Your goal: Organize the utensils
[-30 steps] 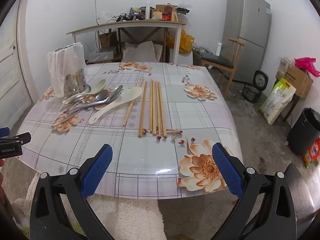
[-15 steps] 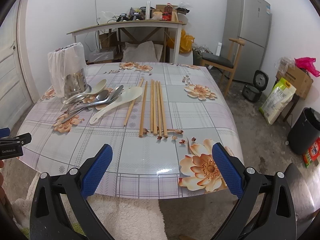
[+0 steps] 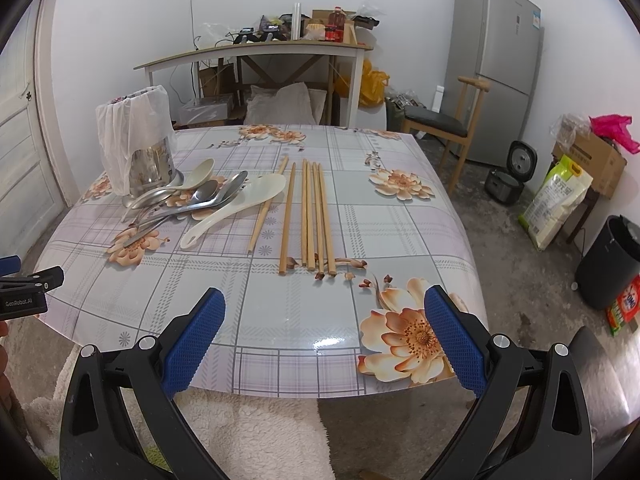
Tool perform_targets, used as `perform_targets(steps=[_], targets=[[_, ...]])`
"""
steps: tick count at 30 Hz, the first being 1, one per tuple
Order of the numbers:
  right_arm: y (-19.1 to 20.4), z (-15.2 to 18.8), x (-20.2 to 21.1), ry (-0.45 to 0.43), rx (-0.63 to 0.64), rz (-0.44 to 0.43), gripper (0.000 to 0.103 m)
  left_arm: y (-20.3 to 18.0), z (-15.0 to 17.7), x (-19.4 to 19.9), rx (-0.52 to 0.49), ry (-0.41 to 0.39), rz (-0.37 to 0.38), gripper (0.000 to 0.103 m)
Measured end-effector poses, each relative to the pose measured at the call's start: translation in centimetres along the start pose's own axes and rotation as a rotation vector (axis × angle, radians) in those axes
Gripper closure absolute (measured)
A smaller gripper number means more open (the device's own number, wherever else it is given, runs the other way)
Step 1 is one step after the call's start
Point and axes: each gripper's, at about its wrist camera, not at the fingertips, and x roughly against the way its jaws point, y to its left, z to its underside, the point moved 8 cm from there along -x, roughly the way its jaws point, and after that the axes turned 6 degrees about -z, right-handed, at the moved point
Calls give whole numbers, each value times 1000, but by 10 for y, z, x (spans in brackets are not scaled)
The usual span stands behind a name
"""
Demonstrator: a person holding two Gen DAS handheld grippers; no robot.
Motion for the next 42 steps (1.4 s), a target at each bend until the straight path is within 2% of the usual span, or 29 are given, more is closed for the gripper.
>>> perform_targets(steps=[35, 42], targets=[[1, -6, 1, -5, -8, -7, 8, 3, -2, 2, 0, 1, -5, 6], [0, -7, -8, 7, -12, -21, 8, -1, -9, -10, -30, 13, 3, 6]])
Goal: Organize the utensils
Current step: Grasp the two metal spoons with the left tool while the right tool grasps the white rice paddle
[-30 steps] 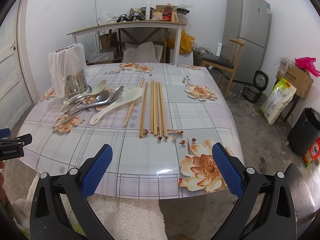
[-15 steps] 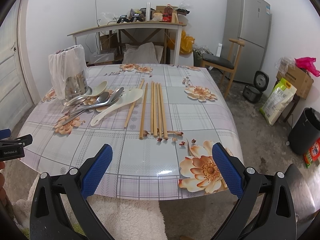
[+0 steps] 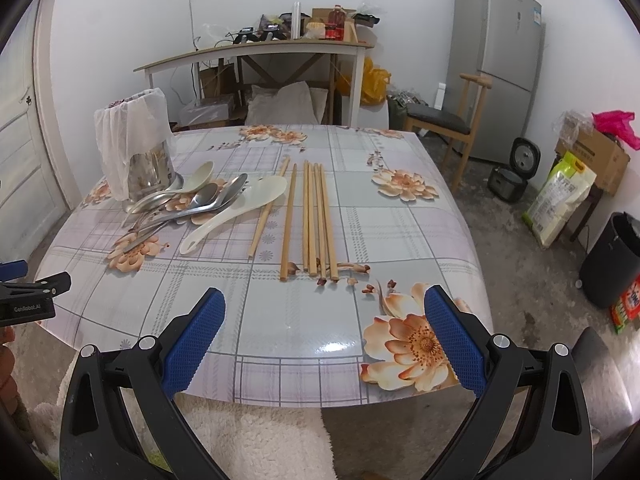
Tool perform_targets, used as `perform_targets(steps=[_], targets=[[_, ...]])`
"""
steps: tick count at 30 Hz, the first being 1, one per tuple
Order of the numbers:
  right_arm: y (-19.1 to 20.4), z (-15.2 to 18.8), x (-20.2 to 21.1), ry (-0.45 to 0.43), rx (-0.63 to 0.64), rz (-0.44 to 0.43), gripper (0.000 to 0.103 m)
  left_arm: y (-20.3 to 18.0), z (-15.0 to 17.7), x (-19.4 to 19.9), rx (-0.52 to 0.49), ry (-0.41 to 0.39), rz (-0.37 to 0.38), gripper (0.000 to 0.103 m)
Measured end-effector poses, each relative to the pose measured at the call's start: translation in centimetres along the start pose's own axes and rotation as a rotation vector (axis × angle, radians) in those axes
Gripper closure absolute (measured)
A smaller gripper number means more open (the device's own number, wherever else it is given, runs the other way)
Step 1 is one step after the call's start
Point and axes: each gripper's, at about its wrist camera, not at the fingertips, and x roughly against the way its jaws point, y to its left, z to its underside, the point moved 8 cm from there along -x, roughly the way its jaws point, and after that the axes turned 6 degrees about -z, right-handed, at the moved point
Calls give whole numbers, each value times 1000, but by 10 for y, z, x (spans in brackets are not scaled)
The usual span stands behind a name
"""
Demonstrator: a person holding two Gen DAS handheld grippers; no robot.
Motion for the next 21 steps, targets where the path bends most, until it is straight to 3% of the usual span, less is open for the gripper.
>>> perform_targets(steps=[11, 18, 21], targets=[[15, -19, -30, 14, -34, -81, 8, -3, -27, -29, -22, -7, 14, 6], [35, -36, -54, 35, -51, -168, 8, -13, -55, -44, -23, -67, 177, 6], [40, -43, -65, 46, -68, -202, 9, -19, -70, -43, 0, -115, 301, 6]])
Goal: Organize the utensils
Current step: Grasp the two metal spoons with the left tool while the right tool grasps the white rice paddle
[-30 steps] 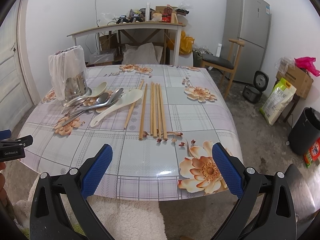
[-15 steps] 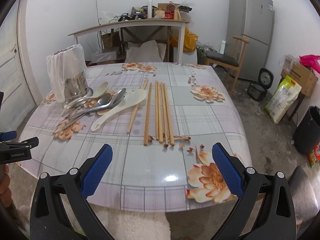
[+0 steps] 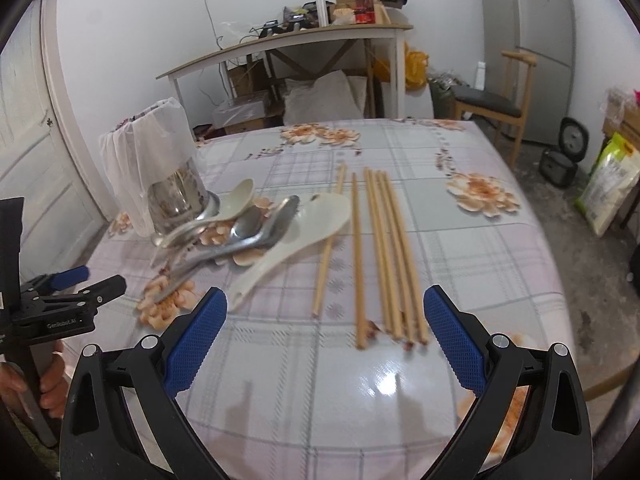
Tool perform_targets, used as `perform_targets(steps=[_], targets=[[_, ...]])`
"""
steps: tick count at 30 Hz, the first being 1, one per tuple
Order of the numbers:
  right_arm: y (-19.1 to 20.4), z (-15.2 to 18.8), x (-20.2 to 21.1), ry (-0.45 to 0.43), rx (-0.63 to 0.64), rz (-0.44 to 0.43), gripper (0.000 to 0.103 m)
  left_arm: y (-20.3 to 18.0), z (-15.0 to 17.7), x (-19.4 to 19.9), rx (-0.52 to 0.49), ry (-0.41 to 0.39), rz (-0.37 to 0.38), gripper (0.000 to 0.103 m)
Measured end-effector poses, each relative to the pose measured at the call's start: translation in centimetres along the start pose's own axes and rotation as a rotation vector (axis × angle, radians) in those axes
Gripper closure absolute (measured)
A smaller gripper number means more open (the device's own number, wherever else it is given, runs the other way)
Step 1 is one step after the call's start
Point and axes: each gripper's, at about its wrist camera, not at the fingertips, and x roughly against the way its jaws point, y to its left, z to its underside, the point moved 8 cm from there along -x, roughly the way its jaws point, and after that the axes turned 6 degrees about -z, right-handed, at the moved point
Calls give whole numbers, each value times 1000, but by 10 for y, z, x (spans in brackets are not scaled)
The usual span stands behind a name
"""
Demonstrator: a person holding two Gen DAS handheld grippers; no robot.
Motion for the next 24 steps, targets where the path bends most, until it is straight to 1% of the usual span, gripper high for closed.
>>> perform_targets(steps=[2, 4, 9, 12, 14, 15, 17, 18, 20, 22, 24], targets=[[1, -3, -7, 7, -13, -20, 12, -3, -8, 0, 16, -28, 37, 6], [3, -6, -15, 18, -23, -41, 14, -6, -14, -2, 27, -44, 58, 6], [5, -8, -32, 49, -67, -106, 22, -14, -23, -15, 23, -40, 100, 6], [5, -7, -41, 74, -98, -148, 29, -24, -23, -21, -14, -50, 128, 6], [5, -6, -46, 87, -113, -166, 36, -28, -21, -25, -36, -45, 131, 6], [5, -4, -50, 101, -129, -184, 37, -32, -20, -28, -57, -38, 132, 6], [5, -1, -55, 119, -153, -209, 45, -38, -18, -33, -87, -25, 136, 6], [5, 1, -58, 130, -165, -222, 47, -42, -17, -35, -102, -21, 140, 7], [6, 5, -67, 160, -189, -251, 53, -47, -17, -38, -124, -12, 151, 13], [8, 6, -74, 180, -205, -275, 57, -54, -16, -42, -151, 5, 158, 22], [9, 8, -81, 199, -216, -287, 57, -59, -15, -47, -174, 22, 159, 30]])
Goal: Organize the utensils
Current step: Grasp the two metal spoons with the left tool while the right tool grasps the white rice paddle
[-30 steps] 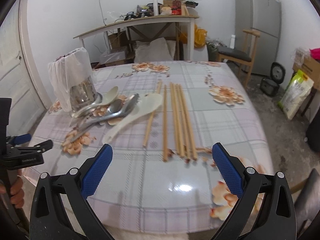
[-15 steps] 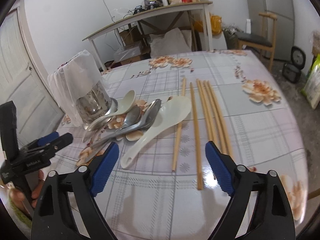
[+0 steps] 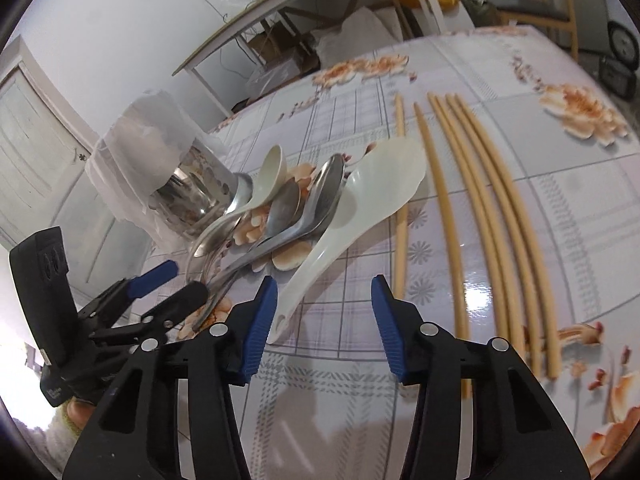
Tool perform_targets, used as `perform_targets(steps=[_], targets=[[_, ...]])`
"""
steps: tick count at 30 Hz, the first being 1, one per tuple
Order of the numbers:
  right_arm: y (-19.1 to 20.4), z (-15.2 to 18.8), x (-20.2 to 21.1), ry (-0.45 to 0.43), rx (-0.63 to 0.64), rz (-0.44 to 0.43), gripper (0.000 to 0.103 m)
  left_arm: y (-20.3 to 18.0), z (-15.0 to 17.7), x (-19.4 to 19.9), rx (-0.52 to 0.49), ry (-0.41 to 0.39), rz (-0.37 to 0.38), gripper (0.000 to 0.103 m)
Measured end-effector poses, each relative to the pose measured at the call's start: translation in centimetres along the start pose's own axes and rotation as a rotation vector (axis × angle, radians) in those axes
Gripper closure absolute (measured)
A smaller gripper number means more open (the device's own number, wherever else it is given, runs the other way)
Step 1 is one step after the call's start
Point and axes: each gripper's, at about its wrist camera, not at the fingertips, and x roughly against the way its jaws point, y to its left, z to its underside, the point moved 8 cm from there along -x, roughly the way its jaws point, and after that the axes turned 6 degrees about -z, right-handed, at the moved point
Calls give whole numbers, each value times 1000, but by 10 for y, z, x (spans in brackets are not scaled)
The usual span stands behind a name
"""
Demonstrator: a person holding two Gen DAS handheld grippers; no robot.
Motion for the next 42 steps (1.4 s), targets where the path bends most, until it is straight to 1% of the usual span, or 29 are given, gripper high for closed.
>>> perform_targets(steps=[1, 4, 10, 14, 15, 16, 17, 19, 20, 22, 24, 26, 30, 36, 42], targets=[[-1, 0, -2, 8, -5, -2, 59, -2, 0, -4, -13, 13, -4, 34], [-4, -3, -7, 25, -26, -17, 61, -6, 0, -13, -40, 39, -20, 44], [-4, -12, -12, 32, -53, -32, 66, -12, 1, -25, -89, 75, -64, 52], [-5, -15, -19, 46, -69, -35, 75, -14, 1, -25, -92, 86, -64, 57], [-5, -17, -20, 51, -73, -38, 76, -15, 1, -24, -92, 92, -66, 62], [-5, -17, -22, 57, -72, -36, 81, -14, 2, -22, -93, 96, -64, 67], [-5, -18, -25, 63, -70, -27, 86, -15, 3, -22, -95, 101, -64, 69], [-5, -18, -26, 69, -71, -27, 89, -18, 4, -20, -98, 113, -72, 79], [-5, -18, -27, 70, -73, -27, 92, -20, 4, -20, -97, 119, -73, 81], [-5, -18, -27, 77, -73, -29, 94, -22, 7, -17, -82, 132, -74, 88], [-3, -17, -25, 84, -66, -26, 97, -25, 11, -13, -61, 143, -64, 92], [-2, -14, -22, 86, -59, -24, 99, -28, 16, -9, -51, 149, -60, 94], [0, -6, -12, 86, -59, -35, 102, -33, 24, -3, -11, 169, -49, 94], [1, 8, 5, 105, -72, -65, 103, -33, 41, 15, 57, 187, -67, 95], [-5, 32, 24, 145, -90, -93, 103, -34, 61, 35, 131, 196, -87, 96]])
